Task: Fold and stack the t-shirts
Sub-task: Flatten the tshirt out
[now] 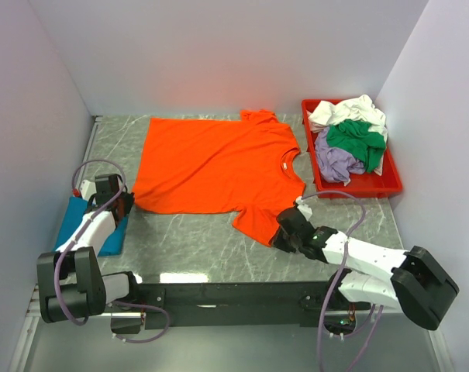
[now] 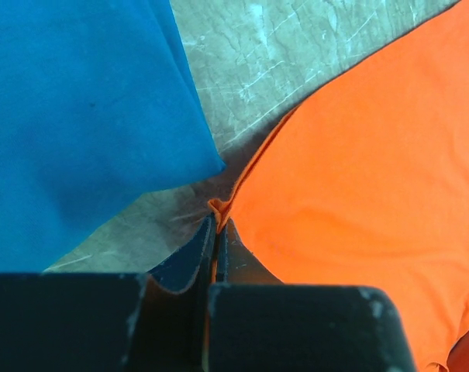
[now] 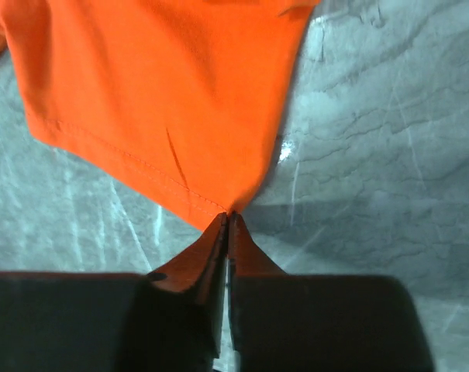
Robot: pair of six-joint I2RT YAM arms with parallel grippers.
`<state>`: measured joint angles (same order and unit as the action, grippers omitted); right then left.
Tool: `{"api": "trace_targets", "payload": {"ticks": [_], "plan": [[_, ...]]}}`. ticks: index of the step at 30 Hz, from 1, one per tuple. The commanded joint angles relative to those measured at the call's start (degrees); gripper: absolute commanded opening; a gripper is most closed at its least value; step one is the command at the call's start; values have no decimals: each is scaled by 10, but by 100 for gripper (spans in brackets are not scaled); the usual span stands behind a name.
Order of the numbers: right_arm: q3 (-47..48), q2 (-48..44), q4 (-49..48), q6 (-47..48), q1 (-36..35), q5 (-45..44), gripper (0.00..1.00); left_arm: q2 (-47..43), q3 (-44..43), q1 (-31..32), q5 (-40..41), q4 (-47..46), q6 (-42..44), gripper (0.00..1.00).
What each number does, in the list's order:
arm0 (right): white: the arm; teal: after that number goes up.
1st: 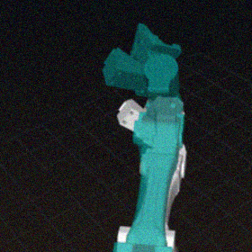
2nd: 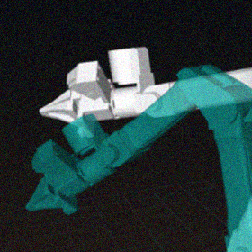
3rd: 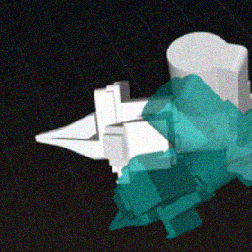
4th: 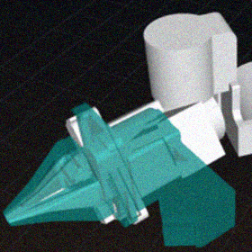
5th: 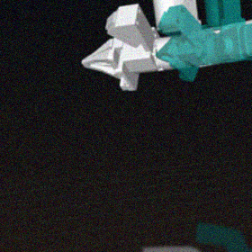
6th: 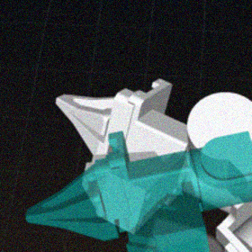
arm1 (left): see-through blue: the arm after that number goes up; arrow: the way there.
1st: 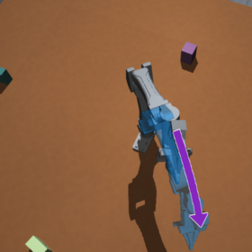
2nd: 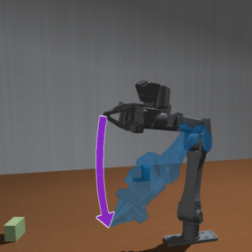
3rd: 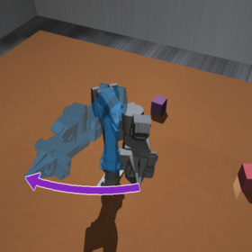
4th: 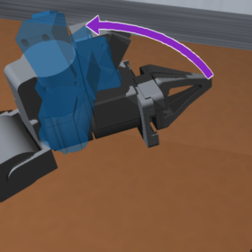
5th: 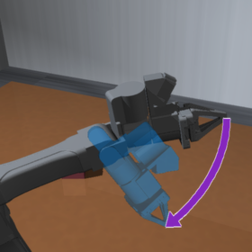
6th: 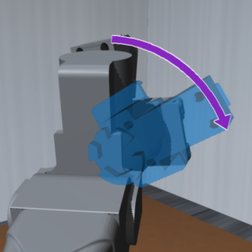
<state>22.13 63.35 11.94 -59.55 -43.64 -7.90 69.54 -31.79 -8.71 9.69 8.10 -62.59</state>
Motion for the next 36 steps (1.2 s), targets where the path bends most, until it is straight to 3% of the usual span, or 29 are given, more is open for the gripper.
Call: {"api": "trace_targets", "payload": {"ticks": [1, 10, 19, 22, 24, 25, 27, 29, 30, 36], "plan": [[9, -15, 12, 2, -5, -20, 0, -19, -6, -2, 1, 2, 15, 1], [-20, -153, 60, -9, -58, 46, 0, -36, -17, -2, 19, 20, 37, 1], [-36, -137, 38, -59, -138, 51, 0, -49, -13, -3, 26, 21, 40, 1], [-18, -133, 62, -51, -137, 26, 23, -47, -13, -2, 21, 18, 39, 1], [12, -146, 103, -42, -135, -3, 51, -45, -13, -2, 21, 18, 39, 1], [24, -151, 124, -40, -131, -39, 57, -45, -13, -2, 21, 19, 39, 1], [44, -167, 155, -12, -81, -62, 60, -46, -15, -2, 21, 18, 38, 1], [38, -172, 152, 48, -9, -23, 60, -48, -15, -2, 18, 18, 38, 1], [32, -175, 136, 68, 72, -4, 58, -47, -16, -2, 16, 17, 37, 1], [23, -125, 80, 144, 210, 56, 56, -48, -17, -1, 10, 16, 36, 1]]}}
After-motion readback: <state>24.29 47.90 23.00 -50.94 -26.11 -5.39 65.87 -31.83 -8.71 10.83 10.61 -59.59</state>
